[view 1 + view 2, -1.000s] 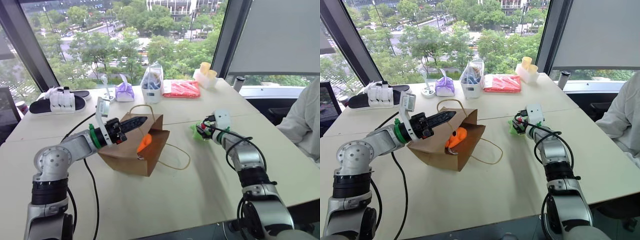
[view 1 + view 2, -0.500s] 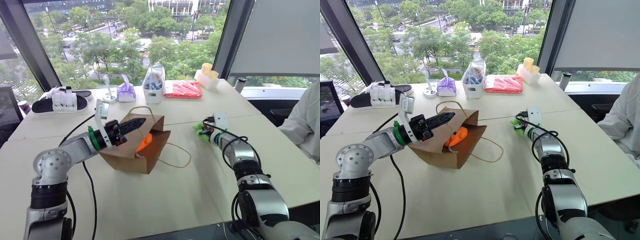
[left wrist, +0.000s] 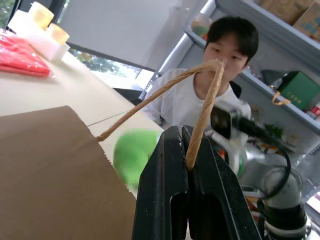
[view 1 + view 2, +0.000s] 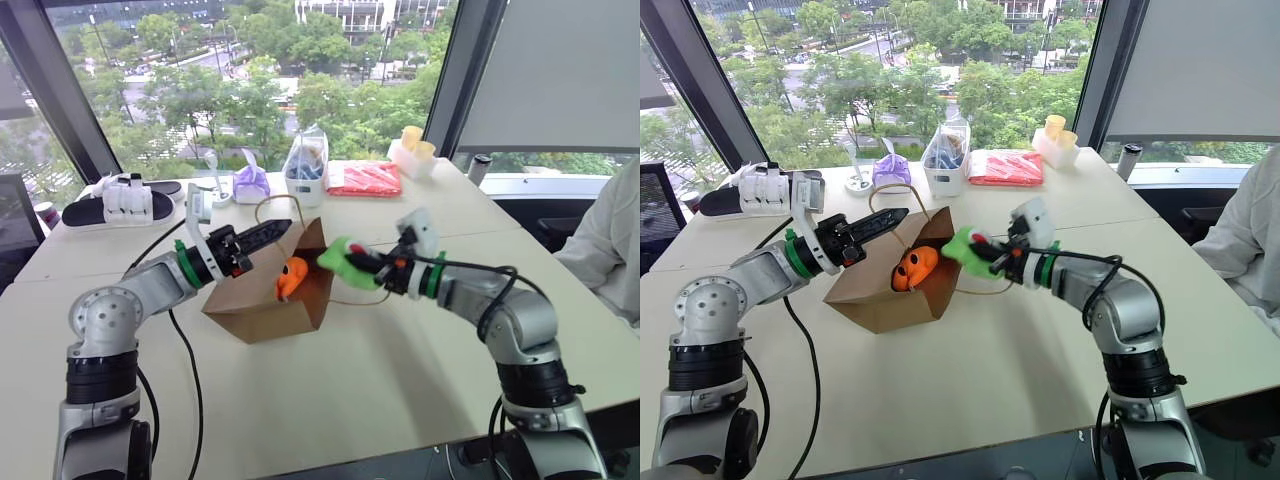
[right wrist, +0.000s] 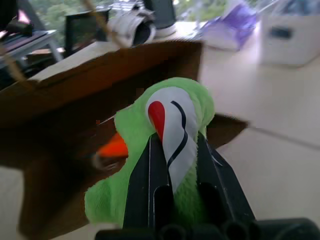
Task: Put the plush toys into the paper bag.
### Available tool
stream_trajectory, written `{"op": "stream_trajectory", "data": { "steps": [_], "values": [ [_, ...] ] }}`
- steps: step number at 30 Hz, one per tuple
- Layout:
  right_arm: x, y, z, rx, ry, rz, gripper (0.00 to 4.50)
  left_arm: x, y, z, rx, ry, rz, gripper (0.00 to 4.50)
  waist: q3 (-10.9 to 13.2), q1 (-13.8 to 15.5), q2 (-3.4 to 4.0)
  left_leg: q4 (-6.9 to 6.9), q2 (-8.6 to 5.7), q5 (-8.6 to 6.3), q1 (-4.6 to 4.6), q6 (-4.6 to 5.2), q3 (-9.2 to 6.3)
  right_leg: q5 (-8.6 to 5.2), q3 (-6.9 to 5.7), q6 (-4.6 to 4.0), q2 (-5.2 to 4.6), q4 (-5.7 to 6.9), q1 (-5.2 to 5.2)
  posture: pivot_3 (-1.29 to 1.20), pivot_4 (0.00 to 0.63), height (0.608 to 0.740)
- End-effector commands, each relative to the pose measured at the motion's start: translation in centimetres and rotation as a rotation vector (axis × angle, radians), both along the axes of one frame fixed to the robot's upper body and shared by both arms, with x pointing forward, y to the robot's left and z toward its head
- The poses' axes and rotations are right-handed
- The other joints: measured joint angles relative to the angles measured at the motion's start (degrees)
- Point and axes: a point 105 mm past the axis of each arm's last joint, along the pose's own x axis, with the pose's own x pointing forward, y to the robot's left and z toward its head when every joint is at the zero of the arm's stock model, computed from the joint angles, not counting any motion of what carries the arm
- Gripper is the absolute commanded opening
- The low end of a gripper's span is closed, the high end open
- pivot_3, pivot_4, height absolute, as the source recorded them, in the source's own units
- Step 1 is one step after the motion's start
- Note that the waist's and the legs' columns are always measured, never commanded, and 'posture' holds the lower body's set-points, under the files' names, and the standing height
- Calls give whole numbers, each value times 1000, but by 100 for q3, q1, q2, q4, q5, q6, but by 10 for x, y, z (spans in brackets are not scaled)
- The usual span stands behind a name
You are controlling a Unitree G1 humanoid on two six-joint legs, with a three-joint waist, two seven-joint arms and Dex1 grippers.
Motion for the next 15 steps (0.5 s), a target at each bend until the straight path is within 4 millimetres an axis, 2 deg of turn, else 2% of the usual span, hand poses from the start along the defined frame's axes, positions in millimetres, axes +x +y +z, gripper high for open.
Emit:
{"op": "stream_trajectory", "data": {
  "steps": [1, 5, 8, 12, 15],
  "values": [
    [-11, 21, 5, -21, -38, 67, 27, -4, -2, 13, -10, -55, -19, 0, 0, 10, 0, 2, 0, 0, -1, 0, 0, 0, 0, 0, 0, 0, 0, 0, 150, 740],
    [-5, 47, -8, -88, -49, 99, 27, -6, -4, 13, -6, -56, -35, 0, 0, -1, -1, -2, 0, 1, 1, -2, -1, 0, 0, 0, -1, 1, -2, 0, 150, 740],
    [4, 63, -9, -118, -74, 113, 27, -8, -7, 11, -3, -56, -47, 0, 0, -23, 0, -4, 0, 2, 1, -4, 3, 0, 0, 0, -1, 3, -8, 0, 150, 740],
    [11, 89, 2, -122, -111, 136, 27, -11, -9, 9, -1, -56, -51, 0, 0, -21, -1, -5, 0, 2, -1, -4, 1, 0, 0, 0, -1, 4, -9, 0, 150, 740],
    [14, 98, -4, -162, -123, 144, 27, -12, -9, 10, -11, -58, -50, 0, 0, -21, -1, -8, 0, 2, -1, -5, -2, 0, 0, 0, -1, 4, -10, 0, 150, 740]
  ]
}}
